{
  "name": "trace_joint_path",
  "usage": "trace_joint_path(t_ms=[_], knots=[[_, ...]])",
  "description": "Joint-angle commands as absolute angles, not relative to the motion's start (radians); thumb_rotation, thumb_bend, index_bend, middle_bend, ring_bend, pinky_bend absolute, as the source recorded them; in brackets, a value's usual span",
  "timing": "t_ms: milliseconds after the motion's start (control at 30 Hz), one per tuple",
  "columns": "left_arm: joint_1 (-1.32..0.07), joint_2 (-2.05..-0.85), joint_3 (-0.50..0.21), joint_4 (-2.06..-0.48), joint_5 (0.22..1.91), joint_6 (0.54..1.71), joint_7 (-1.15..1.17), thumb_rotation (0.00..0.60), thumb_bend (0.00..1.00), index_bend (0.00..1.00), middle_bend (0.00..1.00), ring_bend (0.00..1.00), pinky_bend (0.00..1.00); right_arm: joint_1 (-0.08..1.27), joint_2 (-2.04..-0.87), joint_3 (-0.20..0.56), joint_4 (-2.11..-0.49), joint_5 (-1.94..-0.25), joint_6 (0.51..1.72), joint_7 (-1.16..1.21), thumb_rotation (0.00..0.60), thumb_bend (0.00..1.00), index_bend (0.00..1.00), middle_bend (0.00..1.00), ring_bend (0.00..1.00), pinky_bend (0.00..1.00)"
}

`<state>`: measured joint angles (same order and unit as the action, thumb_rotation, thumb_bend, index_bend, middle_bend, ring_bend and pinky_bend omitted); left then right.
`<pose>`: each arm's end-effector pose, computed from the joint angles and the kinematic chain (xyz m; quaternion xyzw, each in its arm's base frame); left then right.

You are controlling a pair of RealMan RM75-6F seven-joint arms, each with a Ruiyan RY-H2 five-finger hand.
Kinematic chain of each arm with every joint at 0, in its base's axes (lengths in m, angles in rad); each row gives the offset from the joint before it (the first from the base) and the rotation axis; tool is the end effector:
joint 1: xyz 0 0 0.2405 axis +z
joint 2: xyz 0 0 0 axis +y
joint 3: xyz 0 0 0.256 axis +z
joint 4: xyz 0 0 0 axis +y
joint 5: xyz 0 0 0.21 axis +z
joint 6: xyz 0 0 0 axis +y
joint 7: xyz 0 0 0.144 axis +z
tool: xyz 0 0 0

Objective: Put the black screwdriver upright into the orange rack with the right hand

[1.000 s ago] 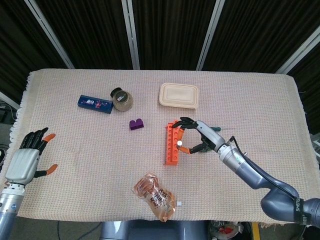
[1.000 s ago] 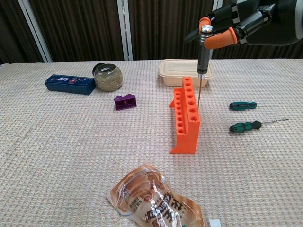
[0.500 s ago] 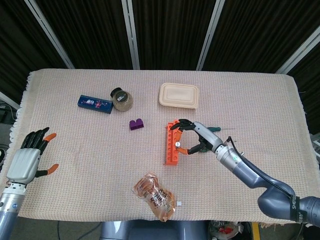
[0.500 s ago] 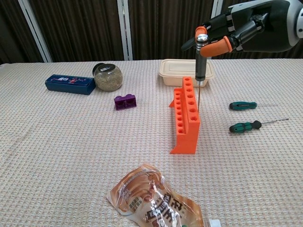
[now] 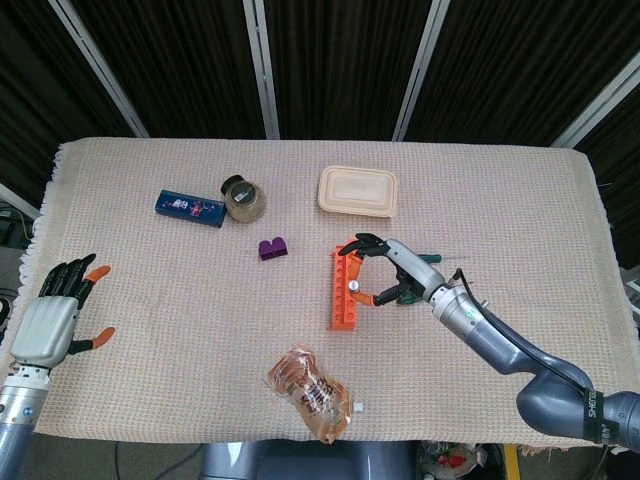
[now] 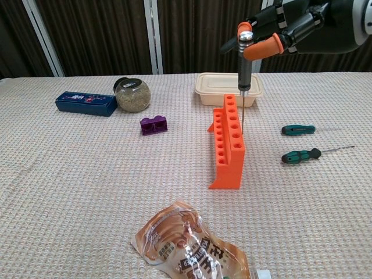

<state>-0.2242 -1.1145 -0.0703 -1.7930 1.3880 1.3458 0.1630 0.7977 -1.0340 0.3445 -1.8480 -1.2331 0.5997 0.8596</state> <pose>-0.2642 0.2189 0.1329 -0.6245 -0.4092 -0.3797 0.5462 -0.0848 -0.3468 0.0991 0.5555 -0.6839 0.4614 0.1037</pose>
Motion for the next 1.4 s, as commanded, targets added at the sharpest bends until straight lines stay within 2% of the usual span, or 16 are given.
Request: trace_joint_path(t_ms=[33, 567, 1067, 1400], knots=[[-0.224, -1.115, -0.070, -1.795, 1.391, 1.349, 0.162, 0.600, 0.19, 0.14, 0.00, 0.00, 0.00, 0.799, -1.025, 0.352, -1.863, -1.225, 0.598, 0.850, 0.600, 0.29, 0.65, 0.23, 0.00, 0.00], [-0.222, -1.120, -0.066, -1.788, 1.382, 1.343, 0.163, 0.600, 0.19, 0.14, 0.00, 0.00, 0.00, 0.830, -1.068, 0.352, -1.839, -1.182, 0.559, 0.815, 0.600, 0.29, 0.65, 0.23, 0.00, 0.00], [-0.225, -1.120, -0.071, -1.798, 1.382, 1.346, 0.167, 0.600, 0.19, 0.14, 0.00, 0.00, 0.00, 0.813, -1.014, 0.380, -1.872, -1.169, 0.559, 0.802, 0.600, 0.29, 0.65, 0.23, 0.00, 0.00], [-0.225, -1.121, -0.071, -1.803, 1.379, 1.347, 0.179, 0.600, 0.19, 0.14, 0.00, 0.00, 0.00, 0.813, -1.037, 0.378, -1.847, -1.171, 0.540, 0.810, 0.600, 0.29, 0.65, 0.23, 0.00, 0.00]])
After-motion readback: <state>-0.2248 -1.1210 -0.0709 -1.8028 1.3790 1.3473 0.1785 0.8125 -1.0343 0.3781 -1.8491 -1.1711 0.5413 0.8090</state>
